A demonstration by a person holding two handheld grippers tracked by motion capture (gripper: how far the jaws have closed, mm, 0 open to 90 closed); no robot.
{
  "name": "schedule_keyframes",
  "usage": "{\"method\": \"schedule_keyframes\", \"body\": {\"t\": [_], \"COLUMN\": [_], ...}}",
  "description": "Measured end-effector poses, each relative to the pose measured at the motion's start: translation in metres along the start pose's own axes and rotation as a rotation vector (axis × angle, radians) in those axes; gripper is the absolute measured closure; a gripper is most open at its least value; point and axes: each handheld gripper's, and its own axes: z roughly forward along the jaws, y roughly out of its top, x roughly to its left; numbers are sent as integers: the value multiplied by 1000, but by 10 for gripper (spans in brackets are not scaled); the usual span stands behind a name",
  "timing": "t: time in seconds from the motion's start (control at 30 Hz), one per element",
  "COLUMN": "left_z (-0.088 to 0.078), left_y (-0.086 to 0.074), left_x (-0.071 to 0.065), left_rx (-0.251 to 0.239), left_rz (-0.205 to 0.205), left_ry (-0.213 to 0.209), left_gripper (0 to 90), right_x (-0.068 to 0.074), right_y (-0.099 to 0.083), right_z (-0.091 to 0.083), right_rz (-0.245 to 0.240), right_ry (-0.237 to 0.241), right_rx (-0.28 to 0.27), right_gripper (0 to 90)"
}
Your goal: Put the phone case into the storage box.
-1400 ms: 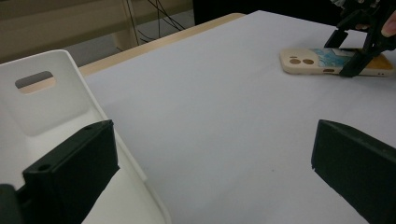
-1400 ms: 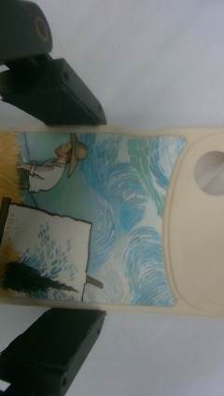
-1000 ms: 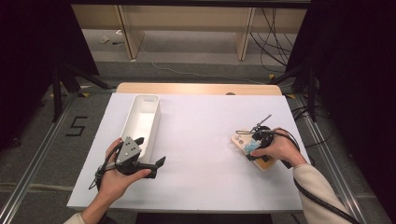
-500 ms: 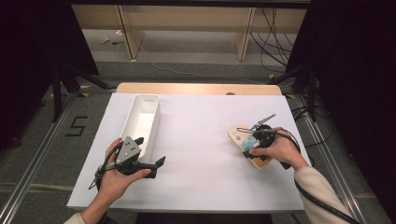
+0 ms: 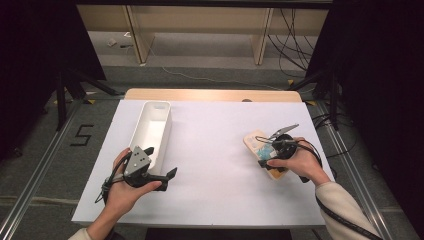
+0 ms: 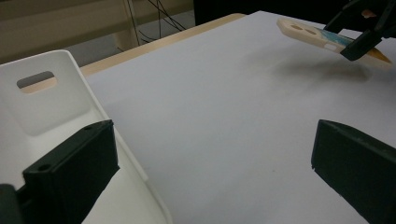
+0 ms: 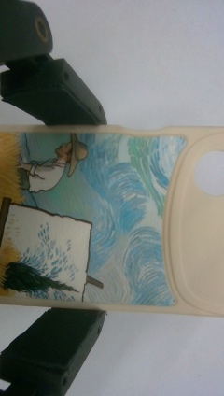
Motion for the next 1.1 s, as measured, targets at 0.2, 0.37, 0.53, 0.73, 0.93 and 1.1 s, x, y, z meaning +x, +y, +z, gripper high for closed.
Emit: {"method": "schedule_keyframes", "body": {"t": [0.2, 0.37, 0.53, 0.73, 0.93, 1.1], "left_z": [0, 0, 0, 0, 0, 0], "left_y": [0, 0, 0, 0, 0, 0], "left_x": [0, 0, 0, 0, 0, 0], "left_rx": [0, 0, -1, -1, -1, -1], "left_rz": [0, 0, 0, 0, 0, 1], "left_ry": [1, 1, 0, 0, 1, 0], "left_gripper": [0, 0, 0, 0, 0, 0], "right_x": [2, 3, 5, 7, 11, 15], "right_y": [0, -1, -2, -4, -6, -7], "right_z": [0, -2, -3, -5, -6, -6], "right_rz": [-5, 8, 11, 24, 23, 15], "right_ry": [1, 11, 19, 27, 29, 23], "right_rx": [-57, -107, -164, -237, -301, -332], "right_gripper": [114, 114, 113, 113, 112, 112]}}
